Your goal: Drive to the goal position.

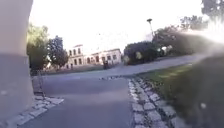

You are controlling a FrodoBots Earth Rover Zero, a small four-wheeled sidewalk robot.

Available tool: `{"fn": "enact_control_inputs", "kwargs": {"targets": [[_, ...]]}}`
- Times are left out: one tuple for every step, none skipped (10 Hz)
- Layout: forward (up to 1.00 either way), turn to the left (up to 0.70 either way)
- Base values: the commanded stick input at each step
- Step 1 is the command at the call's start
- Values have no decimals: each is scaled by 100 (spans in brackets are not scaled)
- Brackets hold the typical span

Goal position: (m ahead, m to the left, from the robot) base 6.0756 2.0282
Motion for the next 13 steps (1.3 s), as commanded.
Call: {"fn": "enact_control_inputs", "kwargs": {"targets": [[50, 50], [50, 50], [50, 42], [50, 6], [50, 0], [50, 0], [50, 0], [50, 0], [50, 0], [50, 0], [50, 0], [50, 0], [50, 0]]}}
